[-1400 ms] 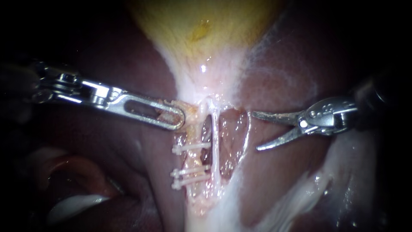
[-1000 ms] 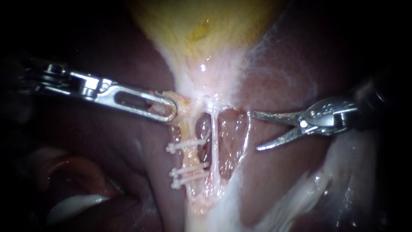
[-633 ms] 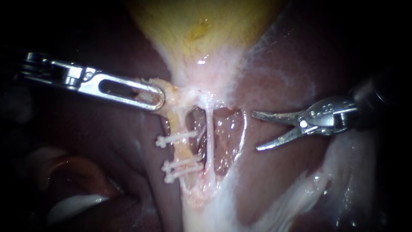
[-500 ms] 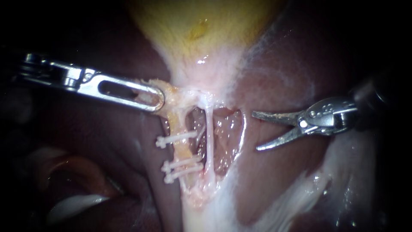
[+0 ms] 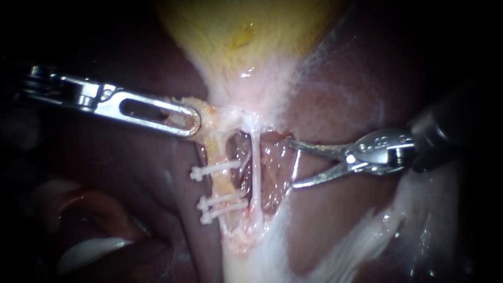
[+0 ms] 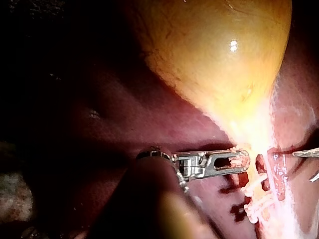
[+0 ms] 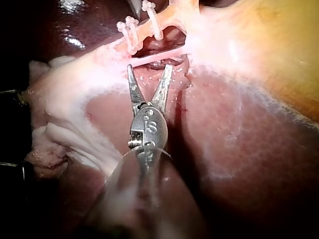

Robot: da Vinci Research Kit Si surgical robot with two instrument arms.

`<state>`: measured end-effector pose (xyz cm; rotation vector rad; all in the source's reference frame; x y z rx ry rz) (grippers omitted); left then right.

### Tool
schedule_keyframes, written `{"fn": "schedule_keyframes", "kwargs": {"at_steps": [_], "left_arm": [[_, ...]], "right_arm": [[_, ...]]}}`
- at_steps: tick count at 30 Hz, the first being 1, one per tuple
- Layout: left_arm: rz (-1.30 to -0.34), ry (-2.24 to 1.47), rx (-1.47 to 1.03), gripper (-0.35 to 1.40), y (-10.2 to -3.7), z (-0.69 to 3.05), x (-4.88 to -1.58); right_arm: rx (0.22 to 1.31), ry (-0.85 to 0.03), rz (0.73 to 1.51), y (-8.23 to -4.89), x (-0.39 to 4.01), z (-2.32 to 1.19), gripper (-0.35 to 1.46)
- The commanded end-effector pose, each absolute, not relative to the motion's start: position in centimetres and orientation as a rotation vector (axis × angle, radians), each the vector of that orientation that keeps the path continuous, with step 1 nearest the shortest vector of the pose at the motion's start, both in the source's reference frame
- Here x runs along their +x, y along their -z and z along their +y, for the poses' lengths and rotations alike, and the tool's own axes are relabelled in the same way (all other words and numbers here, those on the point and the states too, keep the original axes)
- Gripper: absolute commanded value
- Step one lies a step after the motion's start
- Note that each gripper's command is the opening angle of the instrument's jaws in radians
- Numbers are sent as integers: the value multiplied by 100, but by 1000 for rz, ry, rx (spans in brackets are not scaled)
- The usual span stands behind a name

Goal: Go to the cutting position left tube

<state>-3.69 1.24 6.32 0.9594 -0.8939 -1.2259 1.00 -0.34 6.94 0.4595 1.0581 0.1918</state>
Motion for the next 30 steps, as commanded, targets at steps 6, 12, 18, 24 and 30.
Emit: {"fn": "schedule_keyframes", "kwargs": {"at_steps": [6,12,18,24,30], "left_arm": [[-897,1229,958,-35,-629,123,-371],[-897,1230,957,-35,-628,122,-372],[-897,1230,957,-35,-628,122,-372],[-897,1232,956,-35,-626,121,-374],[-897,1232,956,-35,-625,121,-374]], "right_arm": [[486,-189,1058,-702,122,-45,144],[505,-185,1060,-707,140,-54,144],[514,-182,1060,-710,151,-57,144],[533,-186,1061,-719,164,-64,144],[572,-181,1051,-732,176,-77,143]]}}
